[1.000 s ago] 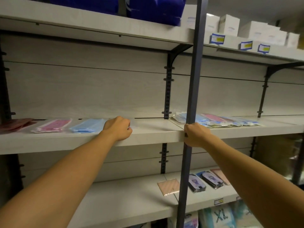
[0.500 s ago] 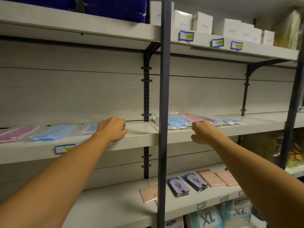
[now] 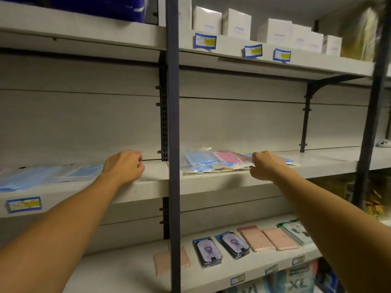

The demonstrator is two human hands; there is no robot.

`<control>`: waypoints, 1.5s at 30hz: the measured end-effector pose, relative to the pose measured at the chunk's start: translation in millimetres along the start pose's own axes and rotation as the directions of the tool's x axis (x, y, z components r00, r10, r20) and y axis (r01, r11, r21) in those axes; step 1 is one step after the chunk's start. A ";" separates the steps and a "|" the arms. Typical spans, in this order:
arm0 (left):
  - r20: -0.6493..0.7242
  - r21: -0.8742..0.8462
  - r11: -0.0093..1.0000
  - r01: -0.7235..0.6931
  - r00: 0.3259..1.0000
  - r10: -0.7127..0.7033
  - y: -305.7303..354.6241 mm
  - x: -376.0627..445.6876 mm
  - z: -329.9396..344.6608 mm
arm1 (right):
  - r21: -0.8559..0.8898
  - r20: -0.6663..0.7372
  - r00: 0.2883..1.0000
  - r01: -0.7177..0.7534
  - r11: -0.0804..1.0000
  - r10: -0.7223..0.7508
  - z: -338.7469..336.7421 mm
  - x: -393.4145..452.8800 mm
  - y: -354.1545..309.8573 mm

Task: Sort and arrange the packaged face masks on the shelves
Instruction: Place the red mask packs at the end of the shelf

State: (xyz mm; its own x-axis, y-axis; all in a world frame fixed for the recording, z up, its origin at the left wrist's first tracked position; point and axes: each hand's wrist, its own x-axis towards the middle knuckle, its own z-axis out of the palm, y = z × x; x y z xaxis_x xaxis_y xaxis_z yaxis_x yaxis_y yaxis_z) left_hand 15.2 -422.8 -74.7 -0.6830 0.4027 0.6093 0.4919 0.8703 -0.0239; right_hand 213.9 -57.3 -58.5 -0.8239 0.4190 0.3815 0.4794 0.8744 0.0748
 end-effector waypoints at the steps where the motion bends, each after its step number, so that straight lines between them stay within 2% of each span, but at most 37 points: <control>1: -0.008 0.003 1.000 -0.004 1.000 0.004 4.1 1.4 -0.3 | 0.002 -0.001 1.000 -0.009 1.000 0.009 -0.1 2.0 6.3; 8: 0.033 0.020 1.000 -0.019 0.999 0.018 23.0 0.5 -1.3 | -0.023 0.019 1.000 -0.015 1.000 0.016 -1.1 17.0 29.1; 14: 0.050 0.064 0.998 0.008 0.999 -0.012 37.5 -2.2 -9.6 | -0.030 -0.026 0.998 0.060 0.998 -0.061 -1.2 39.9 25.2; 23: 0.074 0.124 0.988 0.088 0.992 -0.098 76.4 -25.0 -17.6 | 0.070 -0.022 0.985 0.170 0.983 -0.169 32.7 68.4 49.4; 30: 0.063 0.204 0.959 0.195 0.975 -0.211 125.5 -33.8 -30.7 | 0.106 -0.031 0.971 0.237 0.966 -0.235 45.3 86.2 89.9; 37: 0.053 0.307 0.932 0.195 0.974 -0.222 187.6 -33.6 -36.3 | 0.116 -0.022 0.966 0.257 0.959 -0.256 59.4 101.2 134.2; 42: 0.075 0.231 0.950 0.212 0.969 -0.234 225.3 -24.6 -23.8 | 0.143 -0.031 0.965 0.262 0.954 -0.260 71.9 112.0 163.1; 45: 0.109 0.230 0.958 0.170 0.974 -0.199 250.1 -14.4 -14.7 | 0.156 -0.032 0.962 0.273 0.949 -0.271 77.7 118.4 178.1</control>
State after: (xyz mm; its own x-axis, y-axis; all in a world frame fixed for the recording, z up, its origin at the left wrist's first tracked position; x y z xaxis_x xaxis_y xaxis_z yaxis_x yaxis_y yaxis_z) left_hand 156.0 -215.1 -77.8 -0.8220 0.2497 0.5118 0.2306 0.9677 -0.1019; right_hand 178.3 167.1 -71.6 -0.9130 0.1582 0.3760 0.1830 0.9826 0.0309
